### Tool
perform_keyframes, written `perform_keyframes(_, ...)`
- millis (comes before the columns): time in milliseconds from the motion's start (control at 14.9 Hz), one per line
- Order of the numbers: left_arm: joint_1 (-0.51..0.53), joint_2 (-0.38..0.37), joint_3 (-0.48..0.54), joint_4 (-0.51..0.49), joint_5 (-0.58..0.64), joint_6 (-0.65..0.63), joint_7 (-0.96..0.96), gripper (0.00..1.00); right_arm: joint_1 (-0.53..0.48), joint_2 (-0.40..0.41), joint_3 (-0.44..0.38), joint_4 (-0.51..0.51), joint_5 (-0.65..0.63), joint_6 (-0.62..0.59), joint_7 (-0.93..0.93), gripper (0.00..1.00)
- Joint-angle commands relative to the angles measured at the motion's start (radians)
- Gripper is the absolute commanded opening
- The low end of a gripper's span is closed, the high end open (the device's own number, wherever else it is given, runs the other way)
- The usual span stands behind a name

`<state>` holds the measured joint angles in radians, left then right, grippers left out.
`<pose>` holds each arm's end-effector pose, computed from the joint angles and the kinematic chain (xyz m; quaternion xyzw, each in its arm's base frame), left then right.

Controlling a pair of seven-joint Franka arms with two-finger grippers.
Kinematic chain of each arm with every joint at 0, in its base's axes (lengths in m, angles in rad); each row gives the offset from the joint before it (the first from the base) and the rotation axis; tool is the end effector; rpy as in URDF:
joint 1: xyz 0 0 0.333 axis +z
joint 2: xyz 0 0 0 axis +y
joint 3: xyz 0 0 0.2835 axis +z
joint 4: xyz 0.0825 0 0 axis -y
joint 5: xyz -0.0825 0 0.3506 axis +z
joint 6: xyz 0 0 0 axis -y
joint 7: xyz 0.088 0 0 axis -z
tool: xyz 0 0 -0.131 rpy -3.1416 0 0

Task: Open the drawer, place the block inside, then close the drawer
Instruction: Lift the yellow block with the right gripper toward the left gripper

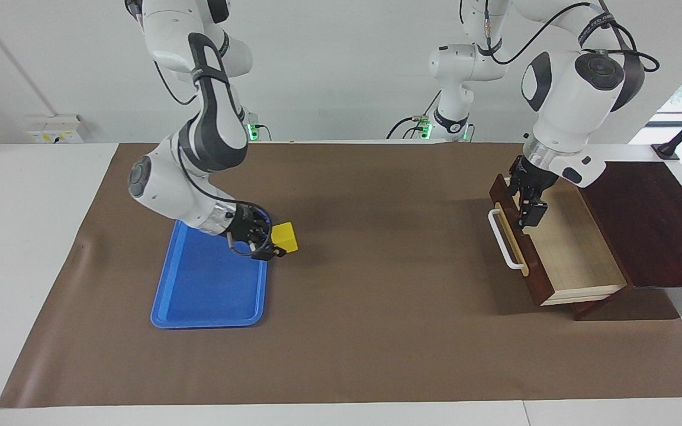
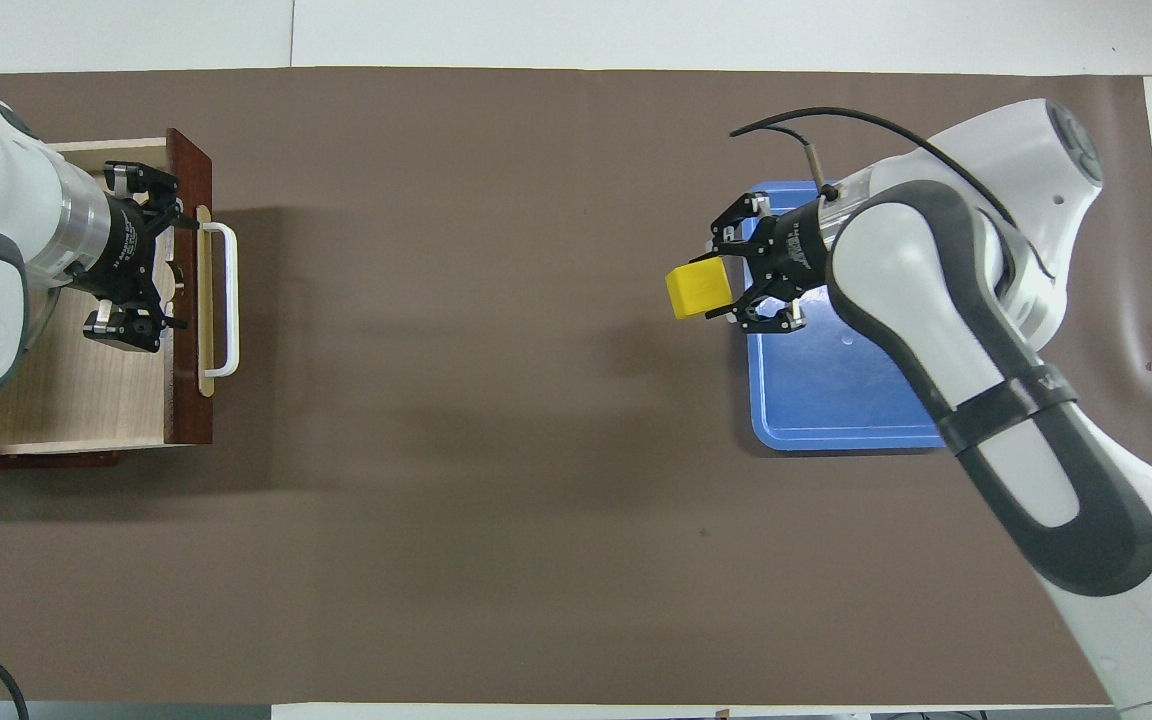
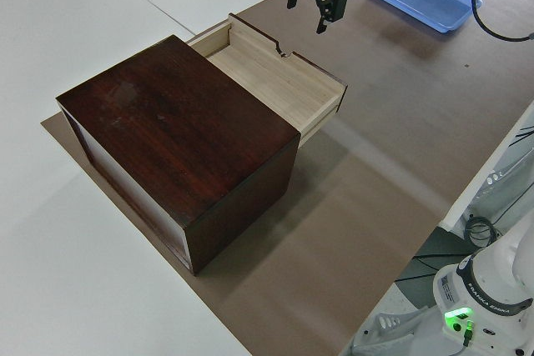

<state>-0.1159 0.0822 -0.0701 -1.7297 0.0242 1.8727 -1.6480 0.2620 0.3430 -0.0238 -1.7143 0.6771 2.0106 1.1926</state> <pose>0.5524 -0.1005 0.4799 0.7462 0.6650 0.0255 0.0189 0.5821 0.1947 0.3617 -0.7709 0.5650 0.2087 0.2073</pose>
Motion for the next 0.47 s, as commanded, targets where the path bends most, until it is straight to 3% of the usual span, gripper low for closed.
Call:
perform_keyframes(0, -0.062, -0.015, -0.001, -0.014, -0.013, 0.022, -0.108, 1.00, 0.113, 0.005, -0.002, 0.027, -0.007, 0.054, 0.140, 0.00)
perform_keyframes(404, -0.205, 0.030, -0.001, -0.011, -0.024, 0.036, -0.369, 1.00, 0.232, 0.082, -0.002, 0.172, -0.019, 0.115, 0.433, 0.00)
